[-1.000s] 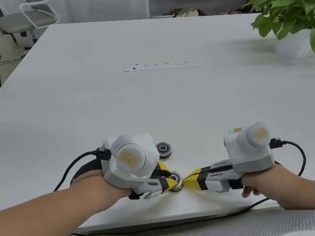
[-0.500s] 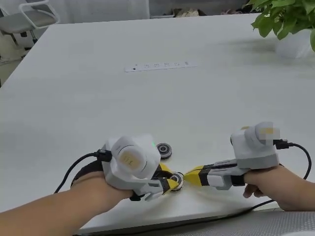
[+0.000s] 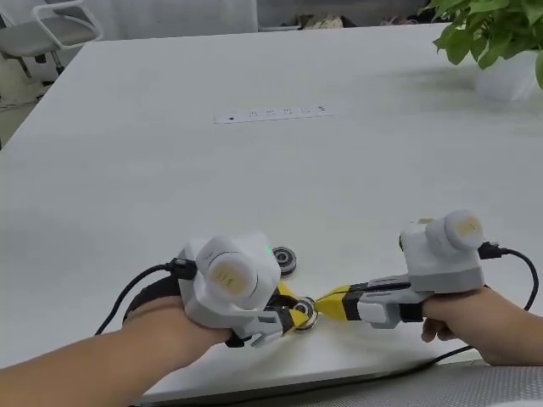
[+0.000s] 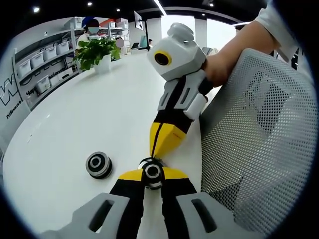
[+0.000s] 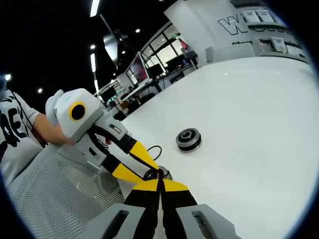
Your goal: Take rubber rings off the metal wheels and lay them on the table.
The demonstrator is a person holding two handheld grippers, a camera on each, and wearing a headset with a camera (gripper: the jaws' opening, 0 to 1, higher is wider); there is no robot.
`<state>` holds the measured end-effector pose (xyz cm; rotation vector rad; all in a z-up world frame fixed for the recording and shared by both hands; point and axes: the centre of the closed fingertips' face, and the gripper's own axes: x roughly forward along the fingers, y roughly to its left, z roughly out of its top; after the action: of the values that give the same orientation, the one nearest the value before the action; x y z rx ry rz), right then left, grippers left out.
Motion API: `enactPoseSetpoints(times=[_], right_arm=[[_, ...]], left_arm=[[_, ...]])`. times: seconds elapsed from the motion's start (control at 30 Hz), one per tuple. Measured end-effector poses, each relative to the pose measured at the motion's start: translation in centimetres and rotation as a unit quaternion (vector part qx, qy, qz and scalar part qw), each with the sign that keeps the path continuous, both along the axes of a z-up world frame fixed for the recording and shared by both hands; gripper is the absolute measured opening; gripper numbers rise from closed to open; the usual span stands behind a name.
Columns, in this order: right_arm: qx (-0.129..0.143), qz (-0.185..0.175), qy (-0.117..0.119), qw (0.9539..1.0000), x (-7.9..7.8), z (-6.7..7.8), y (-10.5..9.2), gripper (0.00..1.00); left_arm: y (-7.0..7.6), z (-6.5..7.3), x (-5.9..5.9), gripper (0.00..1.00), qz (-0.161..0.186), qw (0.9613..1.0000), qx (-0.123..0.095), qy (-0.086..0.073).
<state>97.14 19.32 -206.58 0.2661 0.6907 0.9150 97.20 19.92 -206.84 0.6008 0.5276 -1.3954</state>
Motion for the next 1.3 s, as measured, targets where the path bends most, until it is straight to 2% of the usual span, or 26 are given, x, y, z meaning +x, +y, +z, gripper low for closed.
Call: enactPoseSetpoints(times=[0.3, 0.53, 0.97, 1.13, 1.23, 1.3], right_arm=[[-0.003, 0.019, -0.014, 0.9997, -0.2, 0.1, 0.7, 0.00], [0.007, 0.036, -0.021, 0.9991, -0.5, 0.5, 1.3, 0.00], [0.002, 0.029, -0.028, 0.9992, -0.2, 0.4, 1.1, 0.00], [0.010, 0.024, -0.028, 0.9993, -0.2, 0.6, 1.0, 0.00], [0.012, 0.021, -0.029, 0.9993, -0.1, 0.7, 0.9, 0.00], [0.014, 0.020, -0.029, 0.9993, -0.1, 0.8, 0.8, 0.00]], left_arm=[[0.0, 0.0, 0.0, 0.08, 0.001, 1.0000, 0.000, 0.000], [0.0, 0.0, 0.0, 0.08, 0.000, 1.0000, -0.001, 0.000], [-0.1, 0.0, 0.1, 0.08, -0.003, 0.9999, -0.006, 0.012], [-0.1, 0.1, 0.0, 0.09, -0.012, 0.9999, -0.001, 0.004], [-0.1, 0.3, -0.3, 0.16, -0.016, 0.9998, -0.004, 0.014], [0.1, 0.6, -0.4, 0.16, -0.015, 0.9998, -0.005, 0.016]])
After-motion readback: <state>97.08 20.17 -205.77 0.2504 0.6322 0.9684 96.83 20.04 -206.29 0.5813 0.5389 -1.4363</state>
